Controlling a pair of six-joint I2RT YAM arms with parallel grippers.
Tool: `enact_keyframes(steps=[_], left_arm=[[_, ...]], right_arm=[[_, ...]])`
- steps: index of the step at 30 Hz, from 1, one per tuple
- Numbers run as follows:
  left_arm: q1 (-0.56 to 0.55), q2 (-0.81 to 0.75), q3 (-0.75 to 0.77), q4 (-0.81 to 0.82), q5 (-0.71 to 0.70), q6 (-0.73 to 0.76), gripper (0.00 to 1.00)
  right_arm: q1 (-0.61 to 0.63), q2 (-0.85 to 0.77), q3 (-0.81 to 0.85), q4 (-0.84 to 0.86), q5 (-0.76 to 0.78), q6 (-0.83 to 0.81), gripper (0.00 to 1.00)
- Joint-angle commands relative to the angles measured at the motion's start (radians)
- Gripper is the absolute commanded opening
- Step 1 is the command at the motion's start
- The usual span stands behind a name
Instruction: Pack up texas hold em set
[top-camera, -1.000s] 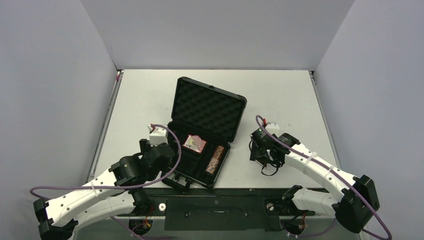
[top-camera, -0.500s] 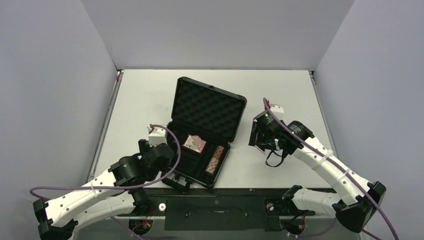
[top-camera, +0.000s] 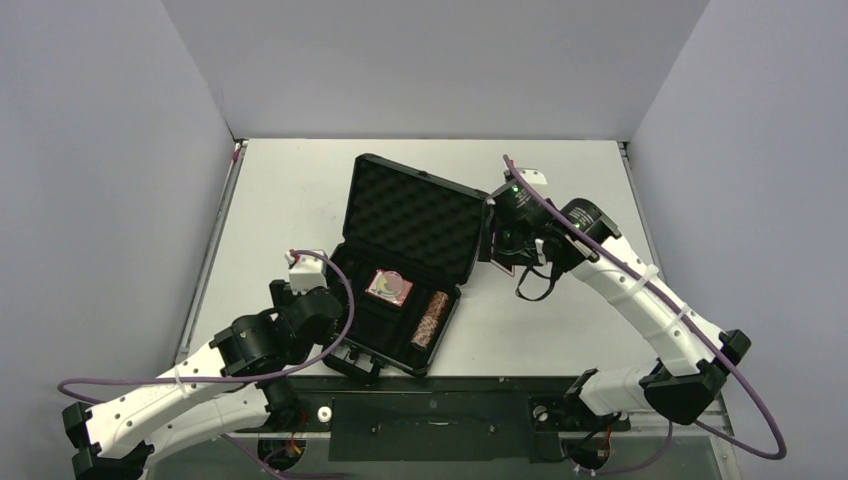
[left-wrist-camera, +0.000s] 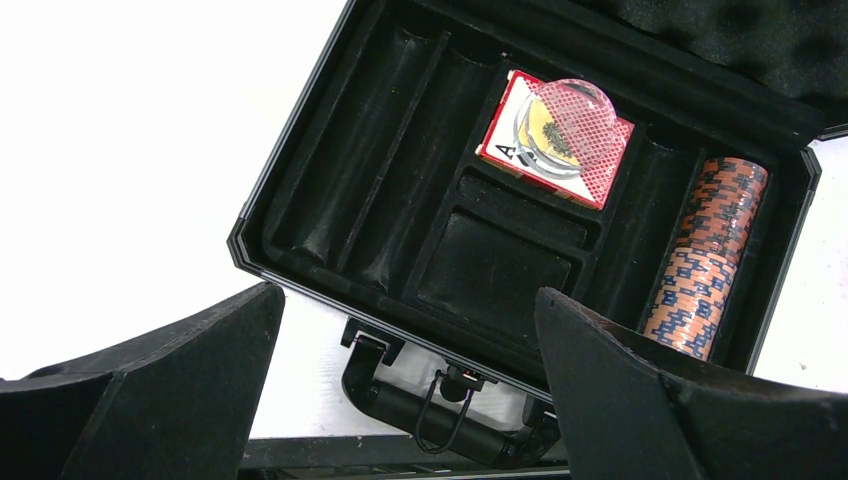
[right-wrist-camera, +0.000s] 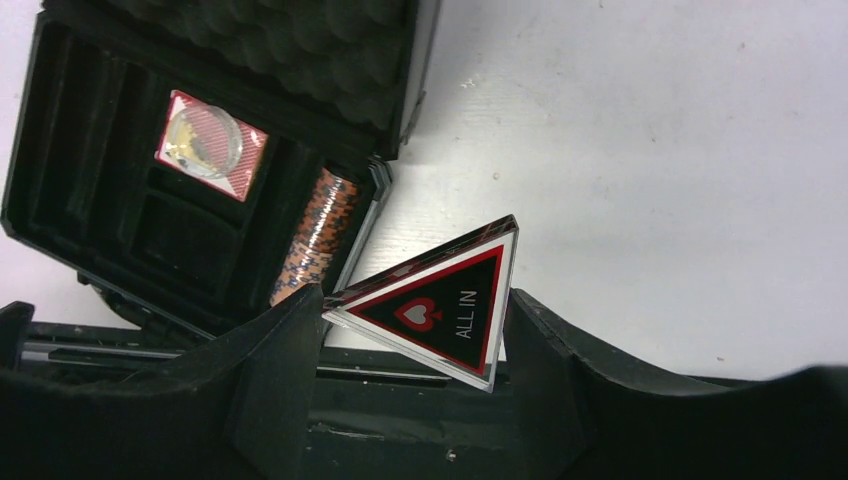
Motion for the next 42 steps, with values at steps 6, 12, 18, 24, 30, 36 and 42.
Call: enact_keyframes(steps=[6,12,18,24,30,36,42], left_arm=[[-0.003,-0.010,0.033,0.001,-0.019,-0.010,0.96],[-0.003,-0.010,0.037,0.001,-0.018,-0.006,0.96],[-0.003,-0.011,0.032,0.011,-0.010,0.003,0.96],[-0.004,-0.018,0.031,0.007,-0.015,-0.001,0.96],[-0.008,-0.032,0.025,0.007,-0.024,-0.011,0.96],[-0.008,-0.025,0.025,0.005,-0.025,-0.015,0.96],[-0.008,-0.032,0.024,0.008,-0.023,-0.013,0.96]], right_arm=[[0.084,0.154,0.197,-0.050,0.010,-0.044,0.36],[0.122,0.256,0.294,-0.039,-0.001,-0.041,0.36],[0.162,0.376,0.435,-0.072,0.009,-0.045,0.36],[0.179,0.474,0.518,-0.094,0.001,-0.051,0.36],[0.206,0.594,0.638,-0.136,-0.017,-0.065,0.35],[0.215,0.700,0.739,-0.155,-0.050,-0.081,0.35],[0.213,0.792,0.802,-0.157,-0.083,-0.094,0.35]])
